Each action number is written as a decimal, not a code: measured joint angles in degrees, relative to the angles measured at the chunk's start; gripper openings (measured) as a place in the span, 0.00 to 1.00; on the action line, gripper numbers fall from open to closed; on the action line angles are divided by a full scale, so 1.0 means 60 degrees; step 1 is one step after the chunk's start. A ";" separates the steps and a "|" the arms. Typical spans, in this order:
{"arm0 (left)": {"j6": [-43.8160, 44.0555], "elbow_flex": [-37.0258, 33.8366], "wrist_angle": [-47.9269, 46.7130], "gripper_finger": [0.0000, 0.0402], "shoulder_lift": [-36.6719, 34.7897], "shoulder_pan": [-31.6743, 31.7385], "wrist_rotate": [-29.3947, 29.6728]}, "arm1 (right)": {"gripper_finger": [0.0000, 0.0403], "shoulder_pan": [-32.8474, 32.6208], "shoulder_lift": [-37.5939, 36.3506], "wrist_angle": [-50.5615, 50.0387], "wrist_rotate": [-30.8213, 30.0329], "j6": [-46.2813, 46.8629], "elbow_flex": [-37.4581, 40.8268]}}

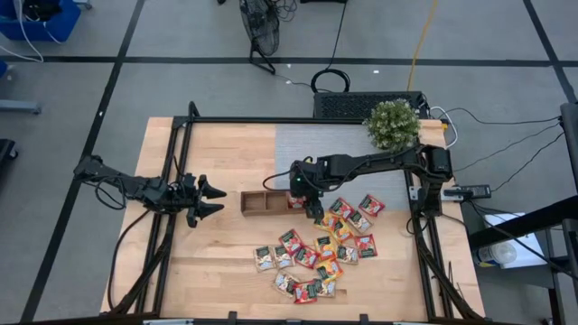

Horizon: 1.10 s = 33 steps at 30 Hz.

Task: Pick & Place Tea
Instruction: Put the red tea bag into the right section of the wooden organizer

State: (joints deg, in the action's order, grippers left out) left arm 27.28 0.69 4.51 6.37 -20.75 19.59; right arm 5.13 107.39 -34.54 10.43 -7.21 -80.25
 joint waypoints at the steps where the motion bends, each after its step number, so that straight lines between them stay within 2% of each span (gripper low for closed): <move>1: 0.0001 0.0000 0.0000 0.62 0.0000 0.0000 -0.0003 | 0.49 0.0000 0.0000 0.0000 -0.0262 -0.0018 0.0000; 5: 0.0001 0.0000 0.0000 0.62 -0.0003 0.0000 0.0000 | 0.49 0.0000 0.0000 -0.0029 -0.1029 -0.0087 0.0000; 33: -0.0002 0.0000 0.0000 0.62 -0.0003 0.0000 0.0001 | 0.49 -0.0004 0.0295 0.0268 -0.0984 -0.0170 -0.0007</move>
State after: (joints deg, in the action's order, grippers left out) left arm 27.27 0.69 4.51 6.35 -20.75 19.60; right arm 5.10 109.16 -32.93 4.52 -8.23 -80.29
